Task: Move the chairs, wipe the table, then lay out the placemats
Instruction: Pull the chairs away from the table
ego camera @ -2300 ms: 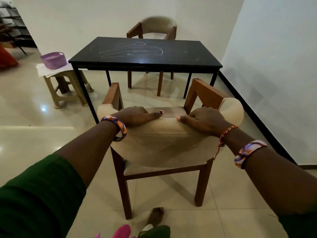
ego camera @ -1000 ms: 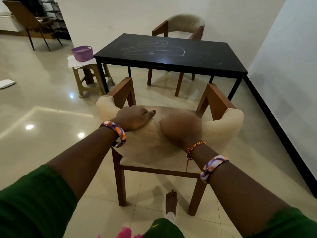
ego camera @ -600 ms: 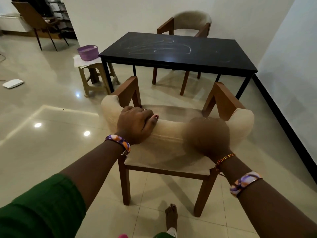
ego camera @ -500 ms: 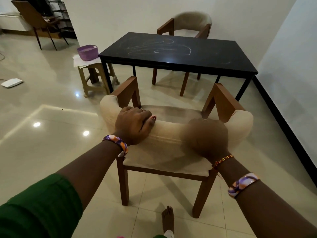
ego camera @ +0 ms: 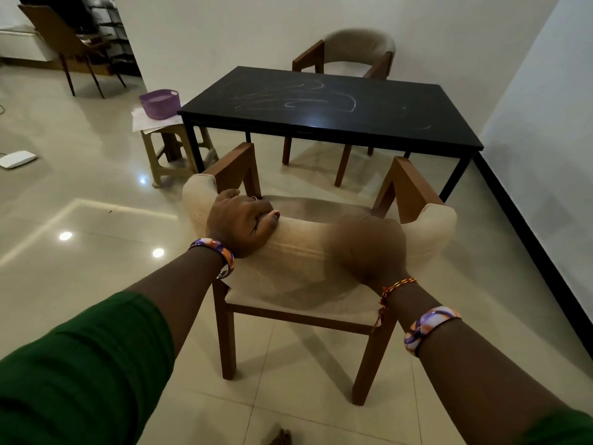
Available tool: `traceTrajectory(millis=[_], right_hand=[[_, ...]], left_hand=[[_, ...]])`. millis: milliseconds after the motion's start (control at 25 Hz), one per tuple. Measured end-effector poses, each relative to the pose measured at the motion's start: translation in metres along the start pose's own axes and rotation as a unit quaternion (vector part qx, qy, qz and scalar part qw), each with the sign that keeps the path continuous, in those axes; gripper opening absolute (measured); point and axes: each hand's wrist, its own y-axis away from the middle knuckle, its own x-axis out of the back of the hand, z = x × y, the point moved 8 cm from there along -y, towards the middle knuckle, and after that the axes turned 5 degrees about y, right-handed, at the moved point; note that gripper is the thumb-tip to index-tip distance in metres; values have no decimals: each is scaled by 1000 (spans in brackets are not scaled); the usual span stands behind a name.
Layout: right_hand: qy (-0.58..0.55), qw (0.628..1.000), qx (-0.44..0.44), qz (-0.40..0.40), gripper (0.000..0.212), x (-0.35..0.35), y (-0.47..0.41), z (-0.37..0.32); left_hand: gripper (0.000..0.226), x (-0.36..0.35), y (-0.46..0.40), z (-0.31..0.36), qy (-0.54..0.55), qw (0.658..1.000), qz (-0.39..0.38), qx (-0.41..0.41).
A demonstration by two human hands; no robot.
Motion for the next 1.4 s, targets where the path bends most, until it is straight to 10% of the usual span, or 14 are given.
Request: traceTrajectory(millis=[1400], right_hand=[[40, 998, -54, 22, 50, -77, -89, 29]], left_hand=[[60, -40, -109, -70, 49, 998, 34, -13]])
